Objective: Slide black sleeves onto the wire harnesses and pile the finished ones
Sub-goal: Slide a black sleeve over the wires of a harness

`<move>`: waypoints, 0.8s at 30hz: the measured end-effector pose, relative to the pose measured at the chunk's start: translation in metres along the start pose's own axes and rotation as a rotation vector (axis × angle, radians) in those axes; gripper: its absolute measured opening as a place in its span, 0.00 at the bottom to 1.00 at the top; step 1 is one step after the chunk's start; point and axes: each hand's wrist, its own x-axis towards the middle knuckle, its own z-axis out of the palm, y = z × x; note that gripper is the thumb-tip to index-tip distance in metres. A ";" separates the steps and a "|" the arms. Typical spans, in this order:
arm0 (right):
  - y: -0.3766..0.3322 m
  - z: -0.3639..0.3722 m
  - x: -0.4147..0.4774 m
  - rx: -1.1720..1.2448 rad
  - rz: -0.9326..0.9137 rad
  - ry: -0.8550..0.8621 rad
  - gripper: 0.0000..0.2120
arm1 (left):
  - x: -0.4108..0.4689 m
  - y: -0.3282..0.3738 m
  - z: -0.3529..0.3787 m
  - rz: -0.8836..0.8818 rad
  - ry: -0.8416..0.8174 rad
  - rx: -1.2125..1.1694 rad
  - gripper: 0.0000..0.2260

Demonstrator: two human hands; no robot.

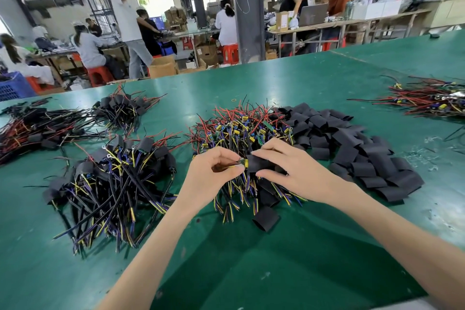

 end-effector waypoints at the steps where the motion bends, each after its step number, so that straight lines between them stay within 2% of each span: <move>1: -0.001 0.000 0.000 0.019 0.000 -0.006 0.18 | 0.000 0.000 0.000 0.012 -0.003 0.011 0.10; 8: -0.002 0.001 0.001 0.019 -0.018 0.019 0.18 | 0.000 -0.003 0.002 0.023 0.028 0.054 0.14; 17: -0.006 -0.002 0.001 -0.013 -0.049 -0.021 0.18 | 0.000 0.001 0.000 -0.073 -0.036 -0.077 0.11; 24: -0.006 -0.001 0.000 -0.019 -0.044 -0.089 0.20 | 0.001 -0.001 -0.001 -0.110 -0.029 -0.014 0.09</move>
